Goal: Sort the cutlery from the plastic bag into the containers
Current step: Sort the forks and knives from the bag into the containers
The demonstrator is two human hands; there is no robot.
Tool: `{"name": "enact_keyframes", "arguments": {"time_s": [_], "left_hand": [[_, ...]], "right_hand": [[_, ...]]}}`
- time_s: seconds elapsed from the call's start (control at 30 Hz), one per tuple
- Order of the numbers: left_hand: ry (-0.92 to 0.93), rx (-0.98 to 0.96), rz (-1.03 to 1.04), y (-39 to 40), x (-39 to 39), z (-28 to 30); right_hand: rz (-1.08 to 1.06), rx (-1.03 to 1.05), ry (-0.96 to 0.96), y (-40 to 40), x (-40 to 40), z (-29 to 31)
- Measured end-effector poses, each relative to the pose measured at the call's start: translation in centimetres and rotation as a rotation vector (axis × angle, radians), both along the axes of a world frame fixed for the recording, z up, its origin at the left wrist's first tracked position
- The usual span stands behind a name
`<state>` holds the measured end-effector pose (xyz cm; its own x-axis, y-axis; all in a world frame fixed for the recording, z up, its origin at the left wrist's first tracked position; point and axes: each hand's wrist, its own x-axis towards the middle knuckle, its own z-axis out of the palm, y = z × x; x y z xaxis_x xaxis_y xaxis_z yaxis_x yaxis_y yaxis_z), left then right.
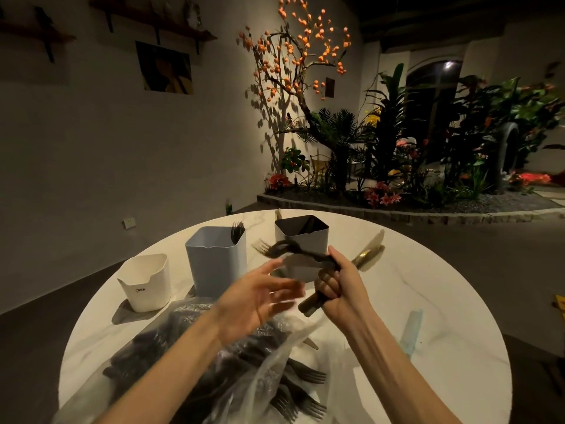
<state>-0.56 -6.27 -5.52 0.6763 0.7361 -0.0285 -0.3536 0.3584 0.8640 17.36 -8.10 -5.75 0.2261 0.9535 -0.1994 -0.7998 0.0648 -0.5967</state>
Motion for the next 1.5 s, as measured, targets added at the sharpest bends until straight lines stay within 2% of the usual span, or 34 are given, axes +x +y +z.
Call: {"name": "enact_keyframes", "arguments": {"time_s": [0.07,0.1,0.13,0.2,0.27,0.37,0.47,0.57,0.67,0.73,0.87,0.93,1.07,1.17,1.3,1.4,1.5], "left_hand": [[0.388,0.502,0.147,-0.2,1.5,-0.9],[0.466,0.649,0.121,-0.1,2.4,-1.1],[0.479,0.69,0.138,-0.4,3.3,-1.0],[0.346,0.556,0.261,-0.6,5.1,-0.5],[0.259,0.415,0.365,-0.5,6.0,0.2],[0.151,0.336,0.438,0.7,6.0,1.2],[0.021,0.218,0.487,2.2,5.7,2.4],[0.143,0.166,0.411,3.1,5.5,2.4],[0.373,0.235,0.302,3.1,6.1,0.9],[0.45,0.282,0.297,2.8,6.9,-0.4],[0.532,0.358,0.257,1.9,8.4,-2.2],[0.504,0.388,0.233,1.4,8.9,-2.5],[0.316,0.319,0.177,1.3,8.7,-2.5],[0.232,0.277,0.126,1.7,8.1,-3.0],[0.301,0.324,0.277,2.3,8.3,-3.4],[0.282,0.35,0.346,3.2,8.2,-3.7],[0.271,0.337,0.374,4.3,7.9,-4.1]], "right_hand": [[0.001,-0.038,0.05,0.4,-0.8,-0.5],[0.014,-0.051,0.066,0.6,-1.1,-0.8],[0.028,-0.061,0.08,0.8,-1.4,-1.3],[0.089,-0.049,0.05,0.6,-1.7,-1.6],[0.147,-0.036,-0.062,0.1,-1.6,-1.6],[0.191,-0.069,-0.352,-0.8,-0.2,-2.0],[0.03,-0.12,-0.685,-1.1,1.7,-2.7],[-0.14,-0.026,-0.863,-1.3,2.9,-2.8],[-0.196,0.192,-1.021,-1.8,2.6,-1.4],[-0.238,0.29,-1.161,-1.8,1.8,-0.1],[-0.349,0.225,-1.471,-0.6,1.2,0.2],[-0.384,0.201,-1.56,0.0,1.4,-0.5],[-0.372,0.218,-1.391,0.6,2.3,-1.3],[-0.391,0.147,-1.31,1.0,3.0,-1.9],[-0.517,0.16,-1.27,0.8,3.3,-2.1],[-0.592,0.144,-1.218,1.4,4.4,-1.6],[-0.521,0.145,-1.131,2.2,5.5,-1.4]]}}
